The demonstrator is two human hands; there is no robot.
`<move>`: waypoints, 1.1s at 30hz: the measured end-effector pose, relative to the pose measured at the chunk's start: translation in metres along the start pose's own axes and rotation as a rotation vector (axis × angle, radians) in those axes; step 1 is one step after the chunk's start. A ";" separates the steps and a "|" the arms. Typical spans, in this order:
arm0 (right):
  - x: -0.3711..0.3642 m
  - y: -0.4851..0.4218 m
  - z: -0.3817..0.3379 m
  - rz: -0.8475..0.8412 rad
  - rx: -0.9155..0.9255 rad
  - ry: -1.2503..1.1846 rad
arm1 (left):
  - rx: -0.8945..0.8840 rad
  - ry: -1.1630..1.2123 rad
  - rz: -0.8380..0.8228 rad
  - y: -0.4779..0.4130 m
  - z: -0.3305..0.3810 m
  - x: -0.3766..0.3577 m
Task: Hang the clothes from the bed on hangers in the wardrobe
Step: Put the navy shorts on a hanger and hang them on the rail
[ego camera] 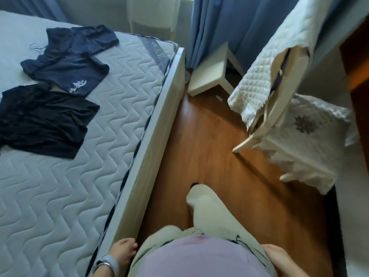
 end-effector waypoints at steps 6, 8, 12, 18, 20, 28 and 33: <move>0.037 -0.039 -0.198 -0.004 0.186 0.160 | -0.196 0.071 0.039 0.008 0.122 -0.055; 0.033 -0.045 -0.266 -0.036 0.272 0.167 | -0.202 0.098 0.055 0.002 0.152 -0.058; 0.013 -0.067 -0.374 -0.120 0.358 0.205 | -0.070 0.163 0.099 -0.022 0.199 -0.059; -0.012 -0.100 -0.475 -0.147 0.230 0.267 | -0.047 0.204 0.117 -0.058 0.305 -0.060; -0.013 -0.105 -0.509 -0.165 0.174 0.329 | -0.080 0.250 0.123 -0.065 0.355 -0.055; -0.058 -0.100 -0.702 -0.125 0.309 0.519 | -0.271 0.361 0.148 -0.076 0.513 -0.028; -0.137 -0.100 -0.824 -0.271 0.434 0.803 | -0.156 0.487 0.273 -0.103 0.557 -0.009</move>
Point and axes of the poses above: each hand's wrist, its own y-axis away from the middle knuckle, its own x-axis out of the back of the hand, z = x × y, the point moved 1 cm from there along -y, towards the middle knuckle, and after that the axes turned 1 degree about z, right-handed, at the moved point
